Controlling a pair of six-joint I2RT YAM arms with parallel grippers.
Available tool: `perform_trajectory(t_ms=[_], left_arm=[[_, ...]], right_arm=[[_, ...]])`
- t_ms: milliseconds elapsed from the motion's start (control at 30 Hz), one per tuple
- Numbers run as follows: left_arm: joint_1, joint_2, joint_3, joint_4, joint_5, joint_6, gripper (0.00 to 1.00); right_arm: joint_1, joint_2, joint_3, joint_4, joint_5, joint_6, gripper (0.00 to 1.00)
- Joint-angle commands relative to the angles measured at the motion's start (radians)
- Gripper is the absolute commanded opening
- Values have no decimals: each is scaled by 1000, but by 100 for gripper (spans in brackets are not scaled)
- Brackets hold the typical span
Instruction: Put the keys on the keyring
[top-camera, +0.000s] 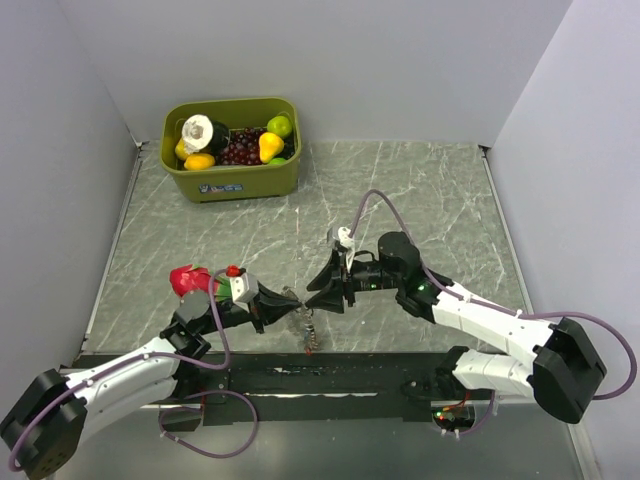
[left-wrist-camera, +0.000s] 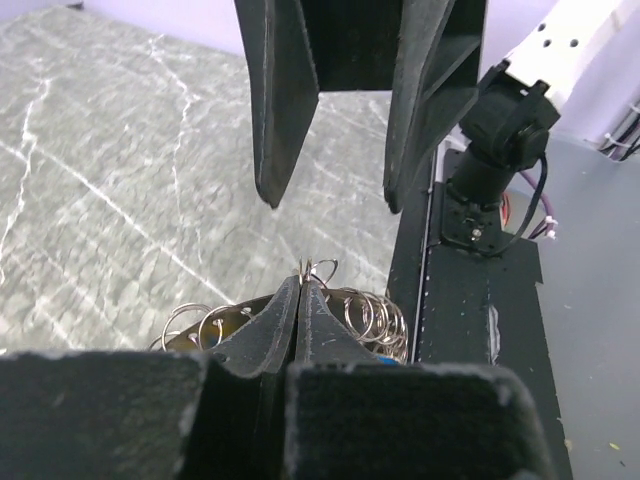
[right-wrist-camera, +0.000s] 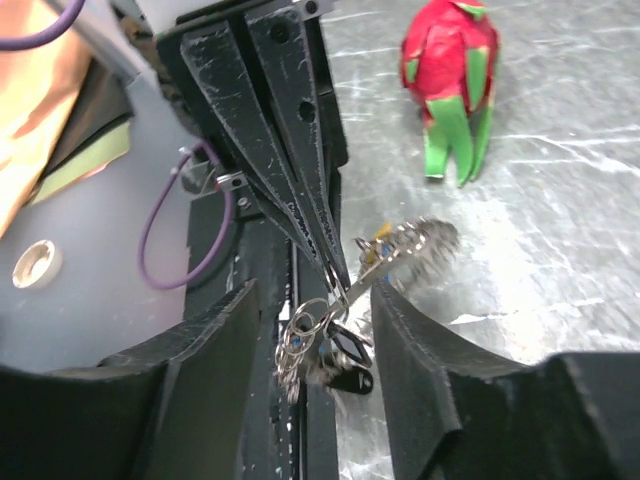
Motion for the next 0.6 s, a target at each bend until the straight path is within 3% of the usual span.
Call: perform_trajectory(t_ms=[0, 433, 500, 567], left_arm=[[-13, -21, 62, 95, 29, 29, 1], [-24, -47, 105, 86, 38, 23, 1], [-24, -44, 108, 93, 46, 15, 1], [-27, -39, 114, 96, 54, 12, 1]], right_arm=[[-3, 14, 66, 6, -78, -38, 54], [-5, 62, 66, 35, -83, -3, 53], [-3, 69, 66, 35, -80, 1, 50], [-3, 80, 71, 37, -81, 16, 33]])
